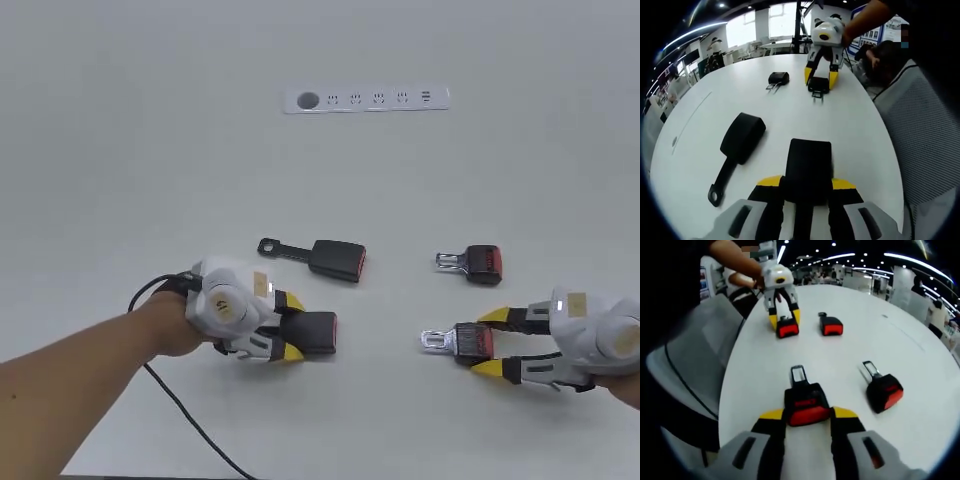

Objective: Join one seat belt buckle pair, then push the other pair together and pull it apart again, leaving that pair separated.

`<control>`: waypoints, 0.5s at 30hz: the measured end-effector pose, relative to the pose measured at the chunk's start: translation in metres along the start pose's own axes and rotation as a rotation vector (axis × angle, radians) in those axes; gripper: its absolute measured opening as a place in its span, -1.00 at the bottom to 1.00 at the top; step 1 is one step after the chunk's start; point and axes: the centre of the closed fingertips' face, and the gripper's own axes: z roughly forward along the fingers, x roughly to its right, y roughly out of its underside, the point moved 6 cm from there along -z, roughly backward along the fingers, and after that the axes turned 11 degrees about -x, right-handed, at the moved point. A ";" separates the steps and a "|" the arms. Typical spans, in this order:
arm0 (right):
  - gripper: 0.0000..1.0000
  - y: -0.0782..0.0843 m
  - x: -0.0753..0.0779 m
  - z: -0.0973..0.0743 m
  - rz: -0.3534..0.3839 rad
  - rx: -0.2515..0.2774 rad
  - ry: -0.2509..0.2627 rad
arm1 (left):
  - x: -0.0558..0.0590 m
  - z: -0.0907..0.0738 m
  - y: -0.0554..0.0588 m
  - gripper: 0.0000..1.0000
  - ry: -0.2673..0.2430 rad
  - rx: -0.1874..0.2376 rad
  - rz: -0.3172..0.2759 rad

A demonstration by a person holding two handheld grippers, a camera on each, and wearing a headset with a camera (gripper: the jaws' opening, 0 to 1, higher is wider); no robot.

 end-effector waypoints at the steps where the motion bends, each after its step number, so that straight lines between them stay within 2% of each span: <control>1: -0.30 -0.001 0.000 0.001 0.001 0.002 0.001 | 0.000 0.000 0.000 -0.30 0.000 0.001 -0.001; 15: -0.30 -0.015 -0.005 0.011 0.000 0.024 0.004 | 0.000 0.000 0.000 -0.30 0.003 -0.001 -0.003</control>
